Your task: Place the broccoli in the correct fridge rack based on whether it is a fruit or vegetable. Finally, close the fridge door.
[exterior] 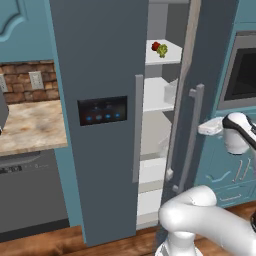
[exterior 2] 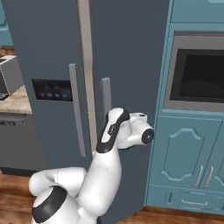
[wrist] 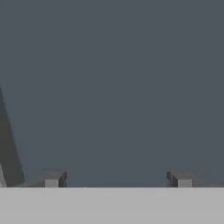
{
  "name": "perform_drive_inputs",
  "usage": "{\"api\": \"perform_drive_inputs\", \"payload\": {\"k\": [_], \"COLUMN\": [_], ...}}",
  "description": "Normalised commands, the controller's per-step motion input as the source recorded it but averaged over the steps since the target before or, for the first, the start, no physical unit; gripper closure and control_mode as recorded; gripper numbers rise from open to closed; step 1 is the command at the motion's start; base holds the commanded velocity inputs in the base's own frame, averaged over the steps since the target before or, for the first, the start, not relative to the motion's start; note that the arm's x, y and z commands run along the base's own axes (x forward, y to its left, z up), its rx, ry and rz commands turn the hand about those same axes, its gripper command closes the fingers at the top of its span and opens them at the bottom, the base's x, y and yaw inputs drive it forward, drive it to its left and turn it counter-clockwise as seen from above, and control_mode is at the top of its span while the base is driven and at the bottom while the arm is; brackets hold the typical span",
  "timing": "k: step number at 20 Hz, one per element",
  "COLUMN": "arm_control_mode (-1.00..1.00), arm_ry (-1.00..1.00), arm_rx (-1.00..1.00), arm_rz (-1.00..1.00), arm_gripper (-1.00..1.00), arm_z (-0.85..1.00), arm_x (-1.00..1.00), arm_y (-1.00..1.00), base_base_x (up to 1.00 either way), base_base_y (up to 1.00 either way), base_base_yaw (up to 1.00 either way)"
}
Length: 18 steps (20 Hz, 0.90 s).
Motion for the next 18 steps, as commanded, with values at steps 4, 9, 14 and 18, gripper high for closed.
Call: {"api": "perform_drive_inputs", "payload": {"k": [4,9,14,18], "arm_control_mode": [-1.00,-1.00,-1.00,-1.00], "arm_ry": [-0.10,-0.07,0.01,0.06], "arm_rx": [0.00,-0.06,-0.01,0.00], "arm_rz": [-0.07,-0.11,-0.14,-0.13], "arm_gripper": [-1.00,-1.00,-1.00,-1.00], "arm_z": [0.30,0.24,0.09,0.00], "arm_x": [0.56,0.60,0.77,0.77], "arm_y": [1.00,0.96,0.40,0.09], "base_base_x": [0.00,0.00,0.00,0.00], "base_base_y": [0.00,0.00,0.00,0.00], "base_base_yaw": [0.00,0.00,0.00,0.00]}}
